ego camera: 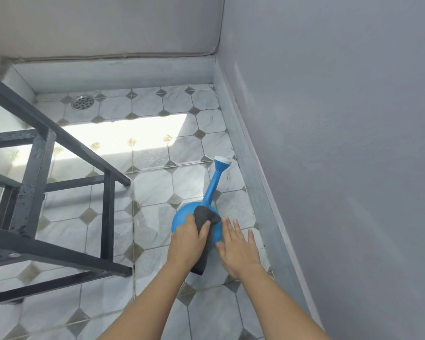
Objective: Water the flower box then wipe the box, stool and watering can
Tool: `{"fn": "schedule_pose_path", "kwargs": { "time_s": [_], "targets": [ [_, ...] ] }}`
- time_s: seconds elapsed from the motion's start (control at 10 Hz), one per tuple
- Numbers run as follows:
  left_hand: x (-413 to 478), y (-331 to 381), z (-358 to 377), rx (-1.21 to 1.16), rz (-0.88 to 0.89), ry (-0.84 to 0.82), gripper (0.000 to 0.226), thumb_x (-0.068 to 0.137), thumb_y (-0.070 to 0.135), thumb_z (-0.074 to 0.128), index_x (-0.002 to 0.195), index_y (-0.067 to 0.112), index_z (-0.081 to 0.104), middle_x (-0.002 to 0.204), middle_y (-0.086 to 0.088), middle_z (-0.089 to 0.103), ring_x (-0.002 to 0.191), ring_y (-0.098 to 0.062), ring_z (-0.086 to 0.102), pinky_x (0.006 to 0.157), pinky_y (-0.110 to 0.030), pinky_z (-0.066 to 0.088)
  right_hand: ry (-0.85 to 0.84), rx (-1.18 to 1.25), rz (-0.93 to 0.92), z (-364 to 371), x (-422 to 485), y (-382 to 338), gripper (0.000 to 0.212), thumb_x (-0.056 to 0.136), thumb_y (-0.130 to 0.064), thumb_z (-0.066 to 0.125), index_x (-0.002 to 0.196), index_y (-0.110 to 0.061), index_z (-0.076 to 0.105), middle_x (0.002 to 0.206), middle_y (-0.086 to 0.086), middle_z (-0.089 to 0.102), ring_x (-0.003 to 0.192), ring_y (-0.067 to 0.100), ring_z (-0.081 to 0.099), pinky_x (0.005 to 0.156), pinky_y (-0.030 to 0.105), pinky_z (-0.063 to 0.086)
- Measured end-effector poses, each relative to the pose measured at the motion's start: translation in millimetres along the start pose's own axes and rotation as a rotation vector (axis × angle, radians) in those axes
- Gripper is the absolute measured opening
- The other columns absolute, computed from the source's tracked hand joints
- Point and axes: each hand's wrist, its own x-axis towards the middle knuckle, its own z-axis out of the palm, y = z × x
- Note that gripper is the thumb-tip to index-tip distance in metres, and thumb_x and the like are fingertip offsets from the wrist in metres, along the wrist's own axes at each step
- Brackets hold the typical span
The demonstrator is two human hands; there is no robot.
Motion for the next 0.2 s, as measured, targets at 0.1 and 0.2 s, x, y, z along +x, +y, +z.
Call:
{"fn": "schedule_pose_path", "kwargs": {
  "time_s": [0.1,0.2],
  "targets": [
    [-10,13,-24,0.18,-0.039,-0.039,0.077,0.082,0.068,0.044,0.13,0.008,0.038,0.114,-0.011,0.055,0.101,-0.027,0.051,0.081,-0.036,0.045,0.036,-0.037,0.025,-29,-33,6,0.065,0.101,-0.04,0.019,0.146,-0.01,-0.016,0.158,-0.001,-0.016,0.146,0.018,-0.012,0.117,0.046,0.002],
    [-26,36,-57,0.219,-0.055,-0.022,0.078,0.087,0.065,0.035,0.141,0.009,0.028,0.13,-0.014,0.048,0.115,-0.031,0.045,0.089,-0.042,0.043,0.049,-0.042,0.021,-64,-64,8,0.066,0.1,-0.04,0.021,0.146,-0.01,-0.016,0.158,0.001,-0.016,0.146,0.019,-0.012,0.117,0.045,0.002]
  ]
}}
